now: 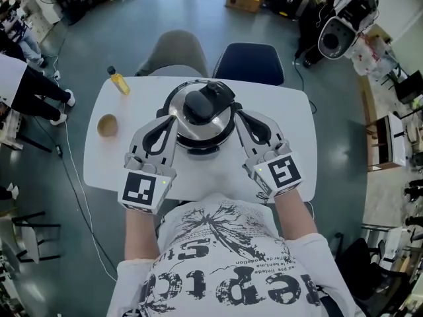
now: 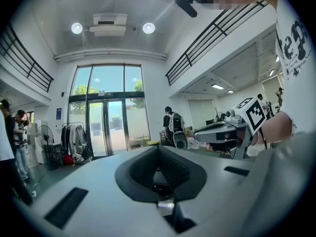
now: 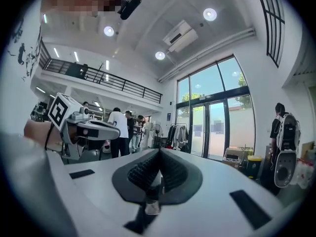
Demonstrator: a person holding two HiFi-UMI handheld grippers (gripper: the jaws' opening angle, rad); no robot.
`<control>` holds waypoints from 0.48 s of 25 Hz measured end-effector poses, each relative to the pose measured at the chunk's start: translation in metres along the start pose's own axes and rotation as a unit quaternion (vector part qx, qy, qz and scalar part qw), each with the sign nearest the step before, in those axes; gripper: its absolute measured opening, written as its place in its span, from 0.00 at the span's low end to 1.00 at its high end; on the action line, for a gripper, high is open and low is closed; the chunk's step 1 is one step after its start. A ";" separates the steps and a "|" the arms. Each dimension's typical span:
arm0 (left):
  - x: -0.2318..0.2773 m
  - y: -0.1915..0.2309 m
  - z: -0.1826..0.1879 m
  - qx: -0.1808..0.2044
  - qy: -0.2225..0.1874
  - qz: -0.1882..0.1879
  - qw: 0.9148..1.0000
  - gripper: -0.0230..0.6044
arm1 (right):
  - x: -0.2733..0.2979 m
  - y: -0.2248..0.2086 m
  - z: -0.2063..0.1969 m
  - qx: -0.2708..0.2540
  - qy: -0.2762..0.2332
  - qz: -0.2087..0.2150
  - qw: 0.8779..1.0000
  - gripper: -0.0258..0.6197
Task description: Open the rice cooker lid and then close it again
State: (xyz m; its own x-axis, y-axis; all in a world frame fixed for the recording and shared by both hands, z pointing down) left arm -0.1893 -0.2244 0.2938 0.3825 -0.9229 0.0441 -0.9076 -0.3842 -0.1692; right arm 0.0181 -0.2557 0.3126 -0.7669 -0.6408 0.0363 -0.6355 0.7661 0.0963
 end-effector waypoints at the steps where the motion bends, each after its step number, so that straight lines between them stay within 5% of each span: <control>1: 0.000 0.000 0.000 -0.006 -0.008 0.002 1.000 0.06 | 0.000 0.000 -0.001 0.001 0.000 0.000 1.000 0.05; 12: -0.002 0.004 -0.004 -0.007 -0.005 0.004 1.000 0.06 | 0.004 0.005 -0.004 0.004 0.005 0.000 1.000 0.05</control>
State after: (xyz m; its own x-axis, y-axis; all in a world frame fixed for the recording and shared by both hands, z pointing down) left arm -0.1948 -0.2242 0.2967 0.3775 -0.9254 0.0339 -0.9127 -0.3780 -0.1549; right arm 0.0123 -0.2544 0.3177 -0.7659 -0.6413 0.0466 -0.6362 0.7663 0.0889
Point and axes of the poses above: the fingertips, and each gripper's own axes: x forward along the fingers, y to its left, z out of its top, the point moved 7 cm from there along -x, backward along the fingers, and after that the axes turned 7 degrees about z, right-handed, at the moved point
